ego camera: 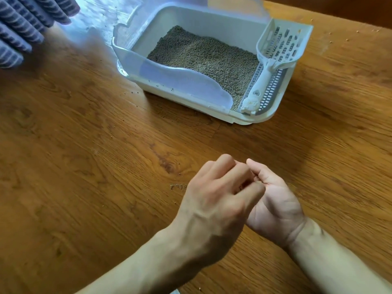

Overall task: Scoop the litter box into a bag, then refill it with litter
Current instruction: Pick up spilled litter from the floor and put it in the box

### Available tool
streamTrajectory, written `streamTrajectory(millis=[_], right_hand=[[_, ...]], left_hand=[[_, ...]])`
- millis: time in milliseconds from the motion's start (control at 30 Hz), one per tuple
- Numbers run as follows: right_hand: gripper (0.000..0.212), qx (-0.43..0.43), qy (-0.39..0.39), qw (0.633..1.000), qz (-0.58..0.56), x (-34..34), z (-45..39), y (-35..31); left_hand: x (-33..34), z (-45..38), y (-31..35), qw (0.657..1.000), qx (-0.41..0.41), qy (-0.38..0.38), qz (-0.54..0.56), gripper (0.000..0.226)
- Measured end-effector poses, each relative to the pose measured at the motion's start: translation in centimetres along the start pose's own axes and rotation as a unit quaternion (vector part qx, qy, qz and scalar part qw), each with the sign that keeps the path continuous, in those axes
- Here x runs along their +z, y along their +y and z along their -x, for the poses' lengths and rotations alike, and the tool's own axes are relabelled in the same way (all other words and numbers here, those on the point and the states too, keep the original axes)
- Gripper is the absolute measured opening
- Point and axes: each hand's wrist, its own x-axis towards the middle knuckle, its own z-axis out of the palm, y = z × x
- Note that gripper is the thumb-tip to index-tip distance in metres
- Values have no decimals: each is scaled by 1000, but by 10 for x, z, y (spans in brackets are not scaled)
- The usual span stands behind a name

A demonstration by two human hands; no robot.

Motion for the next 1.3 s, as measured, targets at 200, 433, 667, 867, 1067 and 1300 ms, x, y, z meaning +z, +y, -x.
streamTrajectory(millis=[200, 433, 667, 867, 1067, 1300], right_hand=[[49, -79, 17, 997, 18, 0, -1, -2], [52, -77, 0, 997, 17, 4, -3, -3], [54, -69, 10, 997, 24, 5, -5, -2], [54, -61, 6, 998, 21, 7, -6, 1], [52, -64, 7, 998, 22, 4, -5, -2], [40, -16, 4, 1000, -9, 4, -7, 2]], left_hand=[[-13, 17, -28, 983, -98, 121, 103, 7], [32, 77, -111, 963, -253, -86, 26, 24], [50, 84, -122, 972, -221, -78, 2, 6], [59, 85, -122, 979, -174, -90, -60, 7], [26, 54, -85, 969, -234, 72, 41, 16], [7, 4, -7, 997, -33, 35, 62, 11]])
